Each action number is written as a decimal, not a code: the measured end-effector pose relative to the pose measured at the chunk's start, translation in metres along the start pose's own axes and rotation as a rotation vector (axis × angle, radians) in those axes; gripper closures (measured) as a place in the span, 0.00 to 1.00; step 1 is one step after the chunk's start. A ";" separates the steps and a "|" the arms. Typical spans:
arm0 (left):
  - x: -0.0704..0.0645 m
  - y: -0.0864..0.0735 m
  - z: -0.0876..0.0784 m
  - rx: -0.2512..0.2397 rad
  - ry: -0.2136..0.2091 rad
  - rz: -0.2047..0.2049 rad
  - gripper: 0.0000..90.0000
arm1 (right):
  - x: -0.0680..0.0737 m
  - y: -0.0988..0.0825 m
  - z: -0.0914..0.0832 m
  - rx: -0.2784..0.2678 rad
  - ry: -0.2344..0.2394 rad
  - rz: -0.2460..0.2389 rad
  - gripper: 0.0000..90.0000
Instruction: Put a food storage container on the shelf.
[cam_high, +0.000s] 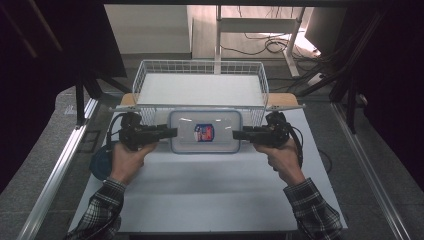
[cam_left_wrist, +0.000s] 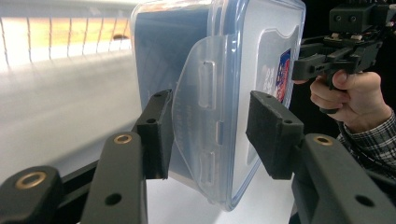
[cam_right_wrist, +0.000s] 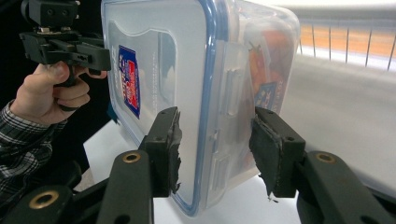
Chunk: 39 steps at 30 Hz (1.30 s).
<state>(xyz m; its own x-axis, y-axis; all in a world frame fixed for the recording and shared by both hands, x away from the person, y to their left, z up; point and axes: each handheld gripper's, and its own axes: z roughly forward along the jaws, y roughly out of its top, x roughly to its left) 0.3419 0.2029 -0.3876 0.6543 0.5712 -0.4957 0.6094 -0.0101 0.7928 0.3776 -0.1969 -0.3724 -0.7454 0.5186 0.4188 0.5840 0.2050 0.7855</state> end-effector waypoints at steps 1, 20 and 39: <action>-0.001 0.005 -0.001 -0.001 0.002 0.006 0.58 | 0.000 0.004 0.000 -0.003 0.002 -0.003 0.59; 0.014 0.073 -0.011 -0.038 0.007 0.027 0.58 | -0.006 0.077 0.003 -0.051 -0.003 -0.029 0.59; 0.037 0.110 0.005 -0.056 0.032 -0.017 0.58 | -0.035 0.115 0.020 -0.069 -0.021 0.024 0.58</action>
<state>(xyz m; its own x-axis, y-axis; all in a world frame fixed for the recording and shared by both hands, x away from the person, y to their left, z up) 0.4351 0.2190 -0.3207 0.6288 0.5970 -0.4982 0.5939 0.0449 0.8033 0.4771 -0.1755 -0.3061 -0.7240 0.5403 0.4288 0.5775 0.1350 0.8051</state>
